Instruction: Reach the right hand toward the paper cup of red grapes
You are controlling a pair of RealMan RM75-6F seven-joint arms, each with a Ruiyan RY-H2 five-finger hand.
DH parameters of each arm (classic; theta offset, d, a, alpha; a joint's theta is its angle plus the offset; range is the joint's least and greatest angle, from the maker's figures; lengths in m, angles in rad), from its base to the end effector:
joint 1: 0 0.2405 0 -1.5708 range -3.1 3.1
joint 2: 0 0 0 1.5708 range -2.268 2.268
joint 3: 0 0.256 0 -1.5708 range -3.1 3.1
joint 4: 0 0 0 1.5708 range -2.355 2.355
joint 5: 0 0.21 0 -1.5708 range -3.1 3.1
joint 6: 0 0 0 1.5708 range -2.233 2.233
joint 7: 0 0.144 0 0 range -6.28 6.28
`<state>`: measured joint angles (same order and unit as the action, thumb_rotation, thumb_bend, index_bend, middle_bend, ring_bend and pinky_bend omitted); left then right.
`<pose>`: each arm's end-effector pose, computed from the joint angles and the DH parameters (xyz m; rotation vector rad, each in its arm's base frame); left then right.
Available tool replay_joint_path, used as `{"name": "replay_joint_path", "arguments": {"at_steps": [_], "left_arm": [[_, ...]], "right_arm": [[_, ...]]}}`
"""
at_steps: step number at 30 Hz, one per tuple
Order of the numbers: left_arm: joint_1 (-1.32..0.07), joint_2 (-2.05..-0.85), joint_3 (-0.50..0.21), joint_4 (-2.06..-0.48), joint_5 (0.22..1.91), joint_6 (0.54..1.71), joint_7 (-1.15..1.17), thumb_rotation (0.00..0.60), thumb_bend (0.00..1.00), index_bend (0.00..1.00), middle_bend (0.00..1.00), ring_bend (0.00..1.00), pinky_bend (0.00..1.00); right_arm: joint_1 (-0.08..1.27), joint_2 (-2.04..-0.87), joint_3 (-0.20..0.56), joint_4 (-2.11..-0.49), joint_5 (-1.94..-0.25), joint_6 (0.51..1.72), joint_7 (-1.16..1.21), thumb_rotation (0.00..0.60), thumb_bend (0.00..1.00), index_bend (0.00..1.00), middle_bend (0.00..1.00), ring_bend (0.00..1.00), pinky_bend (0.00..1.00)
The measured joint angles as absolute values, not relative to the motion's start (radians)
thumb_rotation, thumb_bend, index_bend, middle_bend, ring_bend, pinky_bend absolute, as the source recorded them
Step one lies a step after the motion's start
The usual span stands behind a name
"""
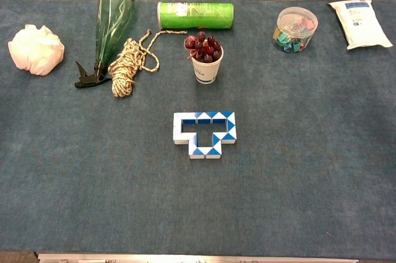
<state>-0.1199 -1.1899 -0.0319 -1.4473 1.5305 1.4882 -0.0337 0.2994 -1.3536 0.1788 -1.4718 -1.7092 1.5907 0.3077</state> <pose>-0.3277 0.1909 0.1486 -1.4459 -0.8329 -0.8923 -0.2242 -0.2548 0.1206 1.4216 -0.8333 1.6173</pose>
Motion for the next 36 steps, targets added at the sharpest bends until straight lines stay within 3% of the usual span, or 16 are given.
{"name": "replay_joint_path", "arguments": {"at_steps": [10, 23, 36], "left_arm": [[-0.121, -1.19, -0.03, -1.449, 1.526, 1.48, -0.028, 0.6, 0.0, 0.04, 0.0, 0.0, 0.0], [-0.121, -1.189, -0.03, -1.454, 1.518, 1.47, -0.02, 0.6, 0.0, 0.04, 0.0, 0.0, 0.0], [-0.121, -1.187, -0.028, -1.459, 1.517, 1.465, -0.013, 0.6, 0.0, 0.04, 0.0, 0.0, 0.0]], "right_arm": [[0.379, -1.349, 0.166, -1.486, -1.664, 1.469, 0.79, 0.6, 1.0, 0.0, 0.0, 0.0, 0.08], [0.547, -1.313, 0.106, -1.476, -1.654, 1.181, 1.228, 0.6, 1.0, 0.0, 0.0, 0.0, 0.08], [0.648, -1.277, -0.007, -1.432, -1.816, 1.199, 1.586, 0.6, 1.0, 0.0, 0.04, 0.0, 0.14]]}}
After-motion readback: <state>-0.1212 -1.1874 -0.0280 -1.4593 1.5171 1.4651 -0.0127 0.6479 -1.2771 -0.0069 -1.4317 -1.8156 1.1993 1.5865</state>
